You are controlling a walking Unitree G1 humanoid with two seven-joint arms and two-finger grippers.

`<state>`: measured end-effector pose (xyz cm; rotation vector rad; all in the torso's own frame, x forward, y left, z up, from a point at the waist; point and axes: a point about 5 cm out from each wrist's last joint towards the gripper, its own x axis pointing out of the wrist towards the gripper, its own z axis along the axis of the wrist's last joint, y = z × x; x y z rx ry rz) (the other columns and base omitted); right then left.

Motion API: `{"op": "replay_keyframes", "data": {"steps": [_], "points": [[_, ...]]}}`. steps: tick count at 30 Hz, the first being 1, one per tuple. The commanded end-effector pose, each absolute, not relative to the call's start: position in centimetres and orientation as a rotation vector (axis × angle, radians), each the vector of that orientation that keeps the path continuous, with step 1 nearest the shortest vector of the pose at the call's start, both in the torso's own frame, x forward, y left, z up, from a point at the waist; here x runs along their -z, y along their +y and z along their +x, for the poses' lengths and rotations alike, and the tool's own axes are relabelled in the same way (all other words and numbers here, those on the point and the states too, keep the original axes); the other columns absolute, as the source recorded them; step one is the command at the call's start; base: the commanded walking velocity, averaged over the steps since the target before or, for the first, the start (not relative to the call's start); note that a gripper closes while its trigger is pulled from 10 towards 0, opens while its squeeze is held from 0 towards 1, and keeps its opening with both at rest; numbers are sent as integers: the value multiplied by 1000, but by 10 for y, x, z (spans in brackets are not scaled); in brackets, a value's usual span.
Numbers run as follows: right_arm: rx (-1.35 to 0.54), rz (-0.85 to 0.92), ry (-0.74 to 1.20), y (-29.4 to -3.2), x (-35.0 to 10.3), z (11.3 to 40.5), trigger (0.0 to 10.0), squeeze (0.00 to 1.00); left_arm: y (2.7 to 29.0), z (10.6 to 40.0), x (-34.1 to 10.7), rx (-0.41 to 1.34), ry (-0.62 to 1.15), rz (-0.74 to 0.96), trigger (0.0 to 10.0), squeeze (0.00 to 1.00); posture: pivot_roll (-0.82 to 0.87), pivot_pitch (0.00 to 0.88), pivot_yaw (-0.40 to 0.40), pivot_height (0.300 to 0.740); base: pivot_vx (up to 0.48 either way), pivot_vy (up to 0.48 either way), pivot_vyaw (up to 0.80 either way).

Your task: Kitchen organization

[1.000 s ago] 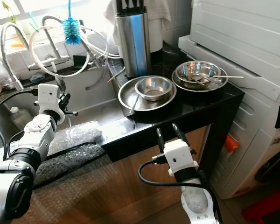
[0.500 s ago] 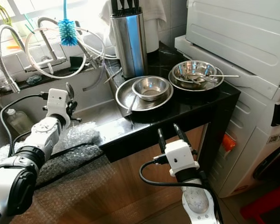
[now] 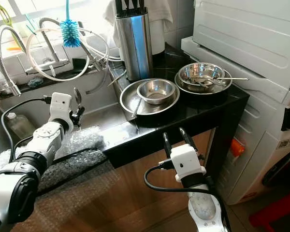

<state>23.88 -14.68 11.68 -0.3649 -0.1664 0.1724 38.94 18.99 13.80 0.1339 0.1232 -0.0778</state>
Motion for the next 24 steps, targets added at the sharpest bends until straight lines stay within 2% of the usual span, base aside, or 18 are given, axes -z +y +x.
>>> {"op": "replay_keyframes", "data": {"steps": [1,3,14,15,20,24], "points": [[-181,-360,-158,-143,-116,241,10000,0,193,391,-141,65,131,99,10000,1000,-166,0,179,740,0,0,0],[-185,-355,-154,-142,-116,242,10000,0,194,392,-141,73,139,-34,10000,1000,-164,0,178,740,0,0,0],[-190,-349,-142,-141,-114,243,10000,0,197,392,-143,109,168,4,10000,1000,-160,0,180,740,0,0,0],[-191,-349,-141,-141,-114,244,10000,0,197,393,-145,114,162,9,10000,0,-161,0,181,740,0,0,0],[-192,-346,-141,-140,-114,244,10000,0,198,396,-157,105,106,-10,10000,0,-161,0,182,740,0,0,0],[-193,-344,-142,-139,-114,244,10000,0,210,400,-192,67,-116,-51,10000,0,-165,0,182,740,0,0,0]]}}
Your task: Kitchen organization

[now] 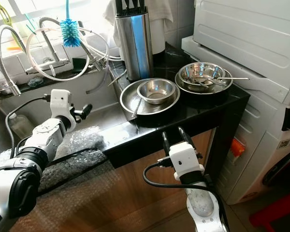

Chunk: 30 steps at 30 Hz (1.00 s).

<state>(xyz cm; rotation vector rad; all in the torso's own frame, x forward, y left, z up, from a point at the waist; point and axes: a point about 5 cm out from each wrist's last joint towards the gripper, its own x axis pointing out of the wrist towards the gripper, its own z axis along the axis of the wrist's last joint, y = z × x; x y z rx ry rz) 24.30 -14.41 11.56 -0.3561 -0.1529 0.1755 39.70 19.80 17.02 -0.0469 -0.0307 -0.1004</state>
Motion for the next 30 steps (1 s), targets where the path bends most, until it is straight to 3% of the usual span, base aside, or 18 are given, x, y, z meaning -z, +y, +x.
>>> {"op": "replay_keyframes", "data": {"steps": [1,8,16,30], "points": [[-192,-344,-142,-139,-114,244,10000,0,221,399,-204,53,-173,0,10000,0,-163,0,181,740,0,0,0],[-191,-342,-139,-140,-114,244,10000,0,269,382,-217,2,-250,73,10000,0,-136,0,178,740,0,0,0],[-194,-336,-135,-140,-112,242,10000,0,305,339,-173,-10,-227,94,10000,0,-126,0,180,740,0,0,0],[-185,-341,-137,-144,-111,238,10000,0,297,301,-153,-1,-262,72,10000,0,-137,0,186,740,0,0,0]]}}
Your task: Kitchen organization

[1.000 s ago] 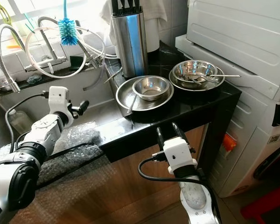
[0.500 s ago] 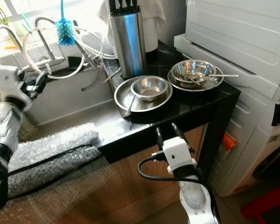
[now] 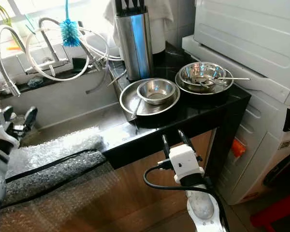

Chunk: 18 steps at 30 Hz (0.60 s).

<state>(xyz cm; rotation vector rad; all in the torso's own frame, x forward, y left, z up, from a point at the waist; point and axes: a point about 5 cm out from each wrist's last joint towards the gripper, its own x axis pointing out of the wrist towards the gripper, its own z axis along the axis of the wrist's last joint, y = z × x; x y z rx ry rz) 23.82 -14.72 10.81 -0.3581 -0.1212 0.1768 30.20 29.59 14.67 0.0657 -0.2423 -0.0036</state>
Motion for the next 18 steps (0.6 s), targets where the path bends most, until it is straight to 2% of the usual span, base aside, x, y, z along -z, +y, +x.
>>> {"op": "replay_keyframes", "data": {"steps": [1,6,18], "points": [[-182,-342,-137,-144,-110,237,10000,0,291,295,-154,0,-275,80,10000,0,-135,0,184,740,0,0,0],[-179,-351,-135,-146,-109,235,10000,0,279,275,-159,-36,-306,83,10000,0,-135,0,183,740,0,0,0],[-182,-357,-131,-147,-106,232,10000,0,286,241,-153,-26,-213,258,10000,0,-120,0,184,740,0,0,0]]}}
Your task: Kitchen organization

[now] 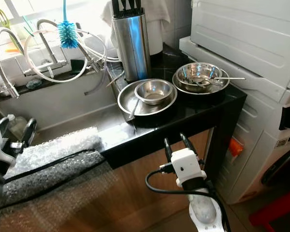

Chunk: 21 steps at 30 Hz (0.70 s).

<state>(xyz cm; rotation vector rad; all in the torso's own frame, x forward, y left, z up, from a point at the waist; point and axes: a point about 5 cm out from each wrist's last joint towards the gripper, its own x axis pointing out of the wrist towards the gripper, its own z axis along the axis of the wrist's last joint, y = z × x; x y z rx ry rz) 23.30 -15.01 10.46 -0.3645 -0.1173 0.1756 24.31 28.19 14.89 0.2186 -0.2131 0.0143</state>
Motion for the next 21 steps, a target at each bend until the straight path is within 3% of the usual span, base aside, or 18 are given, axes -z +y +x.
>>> {"op": "replay_keyframes", "data": {"steps": [1,5,11,21], "points": [[-182,-358,-131,-147,-106,232,10000,0,288,239,-150,-40,-206,265,10000,0,-119,0,184,740,0,0,0],[-178,-358,-132,-147,-106,233,10000,0,287,233,-138,-129,-182,266,10000,0,-118,0,180,740,0,0,0],[-163,-362,-133,-148,-106,231,10000,0,256,228,-129,-173,-171,129,10000,0,-136,0,180,740,0,0,0],[-158,-355,-132,-147,-106,231,10000,0,254,223,-132,-206,-181,158,10000,0,-123,0,182,740,0,0,0]]}}
